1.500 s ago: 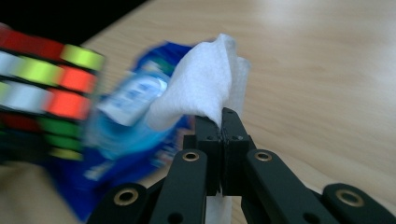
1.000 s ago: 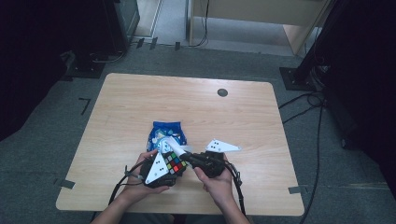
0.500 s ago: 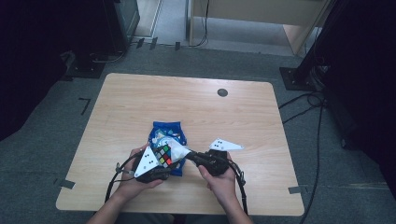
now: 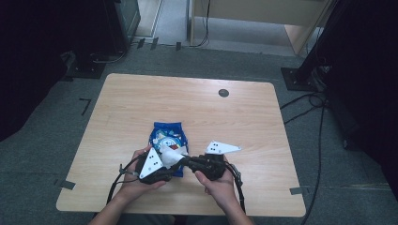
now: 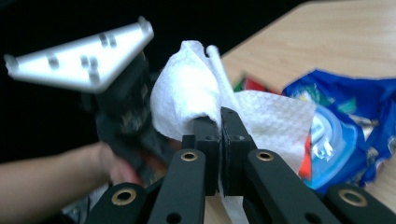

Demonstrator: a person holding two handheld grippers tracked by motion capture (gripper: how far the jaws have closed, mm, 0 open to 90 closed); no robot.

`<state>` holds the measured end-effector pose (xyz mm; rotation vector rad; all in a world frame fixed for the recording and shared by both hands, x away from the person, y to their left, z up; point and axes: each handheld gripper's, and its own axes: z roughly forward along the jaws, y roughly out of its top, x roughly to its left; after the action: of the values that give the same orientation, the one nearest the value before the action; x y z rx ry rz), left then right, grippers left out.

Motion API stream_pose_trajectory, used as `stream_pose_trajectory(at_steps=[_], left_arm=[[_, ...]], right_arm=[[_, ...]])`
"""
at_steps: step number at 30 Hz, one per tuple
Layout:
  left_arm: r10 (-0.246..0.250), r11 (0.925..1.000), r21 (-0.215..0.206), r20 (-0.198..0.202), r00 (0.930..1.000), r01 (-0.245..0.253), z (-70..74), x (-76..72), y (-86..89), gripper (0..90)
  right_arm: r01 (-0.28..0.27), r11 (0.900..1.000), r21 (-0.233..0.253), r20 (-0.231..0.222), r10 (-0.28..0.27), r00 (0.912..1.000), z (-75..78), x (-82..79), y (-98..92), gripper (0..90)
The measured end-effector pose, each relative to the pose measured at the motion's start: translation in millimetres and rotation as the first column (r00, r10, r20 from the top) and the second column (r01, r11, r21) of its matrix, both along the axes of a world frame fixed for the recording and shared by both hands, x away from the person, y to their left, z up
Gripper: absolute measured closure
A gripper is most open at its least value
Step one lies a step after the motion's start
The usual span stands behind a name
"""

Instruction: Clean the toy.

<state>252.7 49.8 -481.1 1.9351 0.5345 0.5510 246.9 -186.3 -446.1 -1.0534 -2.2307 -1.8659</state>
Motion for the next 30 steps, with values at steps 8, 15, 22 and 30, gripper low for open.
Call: stream_pose_trajectory(at_steps=[8, 15, 22, 30], left_arm=[[0.051, 0.9963, -0.069, -0.008, 0.9987, -0.051, 6.3, 7.7, 18.6, 34.0], [0.030, 0.9971, -0.070, 0.001, 0.9996, -0.030, 5.7, 5.1, 13.5, 33.9], [0.032, 0.9984, -0.047, 0.023, 0.9992, -0.031, 2.3, 0.3, 3.5, 33.9], [0.049, 0.9962, -0.072, 0.017, 0.9986, -0.048, 2.0, -2.4, -0.3, 33.9]], right_arm=[[0.180, 0.975, -0.134, -0.122, -0.197, 0.9728, -22.1, 16.6, -20.0, 88.6], [0.413, 0.871, -0.265, -0.005, -0.430, 0.9030, -22.1, 18.7, -38.0, 62.4], [0.405, 0.909, -0.099, -0.072, -0.412, 0.9083, 2.0, 5.8, -24.5, 39.0], [0.321, 0.947, -0.023, -0.222, -0.318, 0.9217, -4.9, 2.2, 1.6, 28.5]])
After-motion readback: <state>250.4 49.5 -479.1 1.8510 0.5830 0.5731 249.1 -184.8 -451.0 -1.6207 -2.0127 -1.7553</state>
